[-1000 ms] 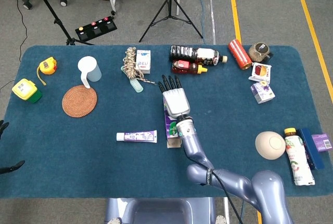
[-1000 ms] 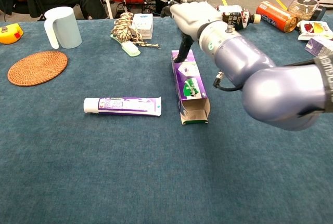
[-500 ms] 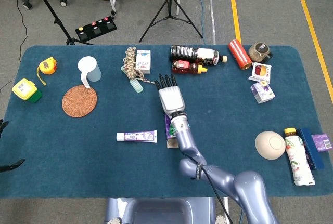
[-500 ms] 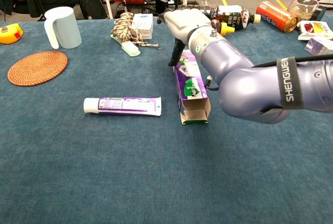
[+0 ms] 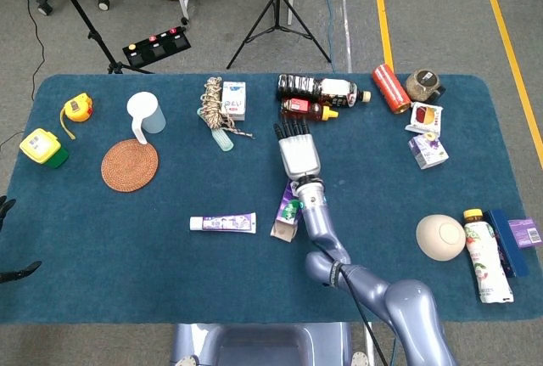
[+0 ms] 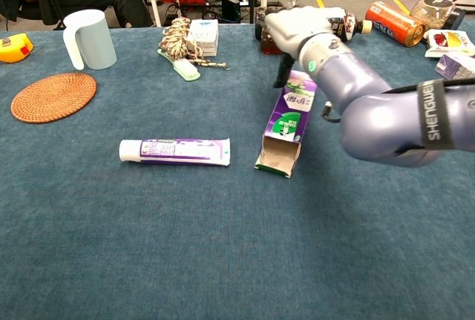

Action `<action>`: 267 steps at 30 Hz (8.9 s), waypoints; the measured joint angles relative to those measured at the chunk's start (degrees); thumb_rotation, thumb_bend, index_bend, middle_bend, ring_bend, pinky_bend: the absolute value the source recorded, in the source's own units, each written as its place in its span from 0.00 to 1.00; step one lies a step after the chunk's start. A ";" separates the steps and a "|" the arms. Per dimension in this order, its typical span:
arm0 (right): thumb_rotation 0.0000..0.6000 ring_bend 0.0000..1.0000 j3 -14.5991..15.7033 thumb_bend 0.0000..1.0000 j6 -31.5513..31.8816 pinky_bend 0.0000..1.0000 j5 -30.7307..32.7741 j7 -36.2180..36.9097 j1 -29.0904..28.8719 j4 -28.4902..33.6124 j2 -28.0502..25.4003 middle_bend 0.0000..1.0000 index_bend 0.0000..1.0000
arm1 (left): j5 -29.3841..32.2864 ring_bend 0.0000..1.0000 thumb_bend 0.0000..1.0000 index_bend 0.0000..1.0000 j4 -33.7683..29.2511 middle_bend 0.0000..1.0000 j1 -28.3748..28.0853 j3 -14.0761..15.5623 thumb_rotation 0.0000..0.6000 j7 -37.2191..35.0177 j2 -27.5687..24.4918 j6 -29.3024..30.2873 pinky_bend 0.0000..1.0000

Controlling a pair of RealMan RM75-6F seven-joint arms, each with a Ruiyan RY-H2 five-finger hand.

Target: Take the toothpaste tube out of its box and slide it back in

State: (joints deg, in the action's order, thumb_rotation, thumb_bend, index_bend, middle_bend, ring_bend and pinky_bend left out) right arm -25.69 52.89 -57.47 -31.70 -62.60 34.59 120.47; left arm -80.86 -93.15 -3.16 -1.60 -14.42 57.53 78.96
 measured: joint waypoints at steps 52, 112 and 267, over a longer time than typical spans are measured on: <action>1.00 0.08 17.98 0.00 -19.66 0.13 -22.34 14.23 7.67 35.26 -34.28 0.10 0.14 | -1.32 0.00 0.03 0.00 -0.71 0.00 0.24 0.88 1.00 3.84 1.43 0.99 0.08; 1.00 0.59 17.05 0.44 12.49 0.63 -20.51 31.21 27.96 50.25 -48.13 0.56 0.47 | -17.30 0.00 0.07 0.00 7.20 0.00 -9.89 1.43 1.00 1.71 4.66 -1.71 0.08; 1.00 0.60 15.48 0.44 8.65 0.64 -20.74 38.91 30.68 41.72 -50.23 0.56 0.47 | 13.18 0.00 0.20 0.00 21.47 0.00 -41.85 -7.31 1.00 36.08 46.58 -25.30 0.13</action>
State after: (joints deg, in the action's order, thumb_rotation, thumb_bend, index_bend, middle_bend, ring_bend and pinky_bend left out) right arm -10.21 61.53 -78.21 7.21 -31.92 76.31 70.24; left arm -67.68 -71.68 -45.01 -8.91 21.66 104.11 53.67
